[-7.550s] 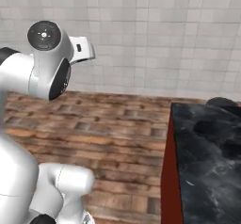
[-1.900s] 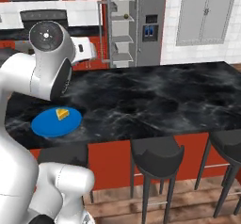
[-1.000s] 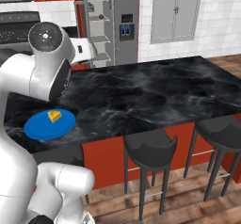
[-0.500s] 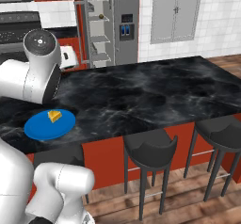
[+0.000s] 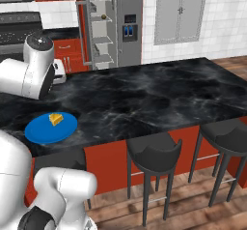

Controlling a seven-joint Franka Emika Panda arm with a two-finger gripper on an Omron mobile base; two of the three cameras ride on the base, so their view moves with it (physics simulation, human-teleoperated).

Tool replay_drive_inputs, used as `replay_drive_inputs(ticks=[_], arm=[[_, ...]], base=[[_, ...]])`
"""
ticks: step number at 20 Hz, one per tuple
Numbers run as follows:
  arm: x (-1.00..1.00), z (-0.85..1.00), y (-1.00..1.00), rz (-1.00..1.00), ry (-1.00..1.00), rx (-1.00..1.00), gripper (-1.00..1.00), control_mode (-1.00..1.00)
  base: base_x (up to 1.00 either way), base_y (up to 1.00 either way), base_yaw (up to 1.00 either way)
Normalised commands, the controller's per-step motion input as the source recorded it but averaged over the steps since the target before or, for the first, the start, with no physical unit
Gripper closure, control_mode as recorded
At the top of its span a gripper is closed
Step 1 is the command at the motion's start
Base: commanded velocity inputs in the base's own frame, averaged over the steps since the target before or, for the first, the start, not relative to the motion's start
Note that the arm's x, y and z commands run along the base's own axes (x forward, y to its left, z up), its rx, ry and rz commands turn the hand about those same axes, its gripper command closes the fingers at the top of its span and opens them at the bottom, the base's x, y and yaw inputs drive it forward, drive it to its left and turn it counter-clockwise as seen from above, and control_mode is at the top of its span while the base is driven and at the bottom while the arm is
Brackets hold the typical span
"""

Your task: Take the cheese, steak, and potato from the fridge and place them on the plate on the dining counter to create an appetizer plate.

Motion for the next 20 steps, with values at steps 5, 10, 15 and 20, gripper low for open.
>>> replay_drive_inputs(ticks=[5,10,15,20], arm=[[0.31,-0.48,0.56,0.01,0.23,0.00,1.00,-1.00],[0.36,-0.49,0.38,0.00,0.14,-0.02,1.00,-1.00],[0.37,-0.36,0.05,0.00,0.06,-0.02,1.00,-1.00],[0.33,-0.39,0.20,0.00,0.07,-0.03,1.00,-1.00]], base=[[0.00,0.00,0.00],[0.00,0.00,0.00],[0.00,0.00,0.00],[0.00,0.00,0.00]])
